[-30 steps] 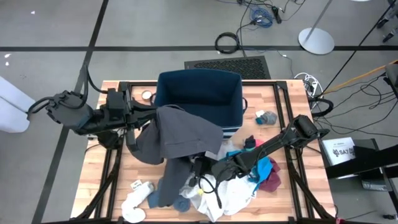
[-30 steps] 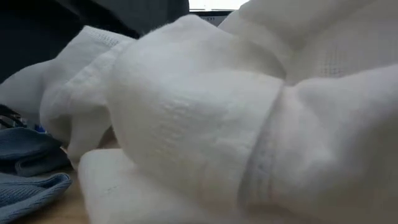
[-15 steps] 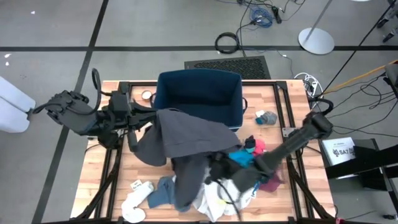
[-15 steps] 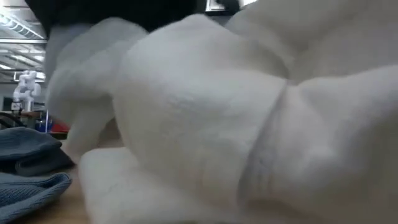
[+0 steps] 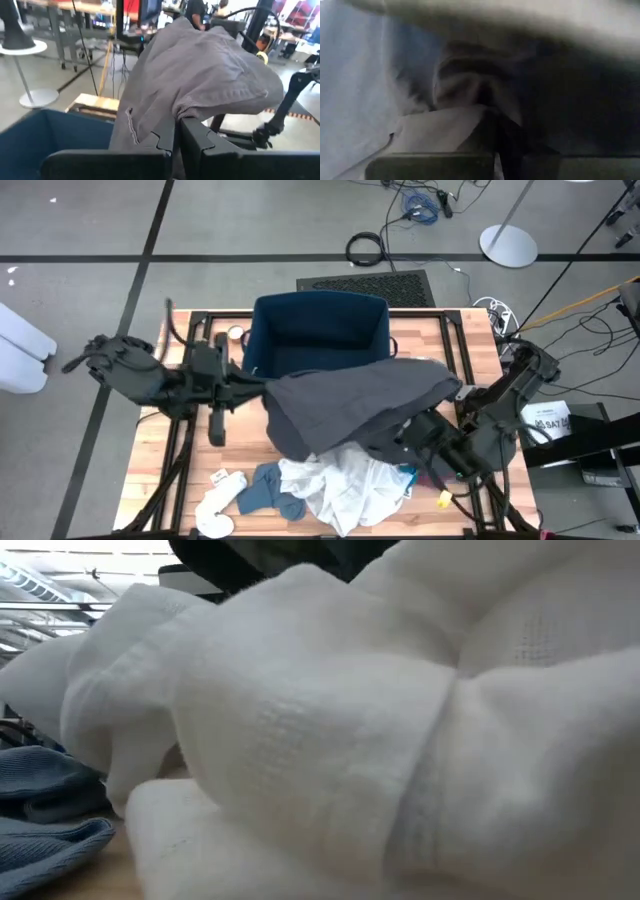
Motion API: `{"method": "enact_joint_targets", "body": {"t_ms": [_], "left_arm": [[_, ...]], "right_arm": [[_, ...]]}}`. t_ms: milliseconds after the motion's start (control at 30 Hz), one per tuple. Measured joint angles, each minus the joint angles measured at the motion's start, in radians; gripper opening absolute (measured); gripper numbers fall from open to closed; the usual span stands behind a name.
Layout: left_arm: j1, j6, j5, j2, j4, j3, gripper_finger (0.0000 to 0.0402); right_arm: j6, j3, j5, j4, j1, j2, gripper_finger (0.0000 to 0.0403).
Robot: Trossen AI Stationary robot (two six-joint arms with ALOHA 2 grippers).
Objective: Sort clothes
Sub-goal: Put the gray short into the white and blue laundry organizer
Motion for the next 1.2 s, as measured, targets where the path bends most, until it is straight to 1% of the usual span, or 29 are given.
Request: {"method": "enact_joint_targets", "body": {"t_ms": [133, 200, 367, 467, 567, 633, 700, 767, 800, 867, 933, 1000, 1067, 1133, 1200], "left_arm": [[0.0, -0.05, 0.041, 0.031, -0.021, 0.0, 0.0017], [-0.001, -0.051, 0.059, 0.047, -0.018, 0.0, 0.0018], [-0.021, -0.076, 0.14, 0.08, -0.01, 0.0, 0.0018], [-0.038, -0.076, 0.151, 0.095, -0.018, 0.0, 0.0018], [-0.052, -0.076, 0.141, 0.111, -0.102, 0.0, 0.0018], [-0.061, -0.09, 0.097, 0.128, -0.191, -0.007, 0.0018], [-0.068, -0.128, 0.044, 0.14, -0.262, -0.041, 0.0018], [-0.068, -0.152, 0.02, 0.151, -0.307, -0.08, 0.0018], [-0.068, -0.153, 0.015, 0.154, -0.315, -0.101, 0.0018], [-0.064, -0.153, 0.015, 0.156, -0.313, -0.144, 0.0018], [-0.064, -0.151, 0.024, 0.159, -0.284, -0.195, 0.0018], [-0.065, -0.151, 0.066, 0.168, -0.238, -0.257, 0.0018], [-0.067, -0.148, 0.113, 0.18, -0.18, -0.326, 0.0018], [-0.068, -0.145, 0.128, 0.189, -0.147, -0.389, 0.0018], [-0.066, -0.147, 0.11, 0.192, -0.127, -0.432, 0.0018]], "right_arm": [[0.116, -0.008, -0.012, -0.129, 0.01, 0.014, 0.0], [0.15, -0.008, -0.01, -0.142, 0.009, 0.012, 0.0], [0.148, -0.008, -0.009, -0.139, 0.029, 0.008, 0.0], [0.159, -0.008, -0.009, -0.137, 0.05, 0.004, 0.0], [0.252, -0.007, -0.027, -0.19, 0.073, 0.007, 0.0], [0.375, -0.006, -0.09, -0.32, 0.094, 0.01, 0.0], [0.586, -0.006, -0.195, -0.504, 0.107, 0.011, 0.0], [0.837, -0.006, -0.293, -0.722, 0.113, 0.009, 0.0], [0.966, -0.006, -0.331, -0.83, 0.11, 0.008, 0.0], [1.163, -0.006, -0.393, -0.999, 0.1, 0.016, 0.0], [1.265, -0.007, -0.443, -1.066, 0.09, 0.044, 0.0], [1.256, -0.025, -0.499, -1.033, 0.087, 0.074, 0.0], [1.189, -0.037, -0.541, -0.962, 0.083, 0.099, 0.0], [1.112, -0.039, -0.517, -0.895, 0.077, 0.116, 0.0], [1.031, -0.039, -0.448, -0.826, 0.071, 0.118, 0.0]]}}
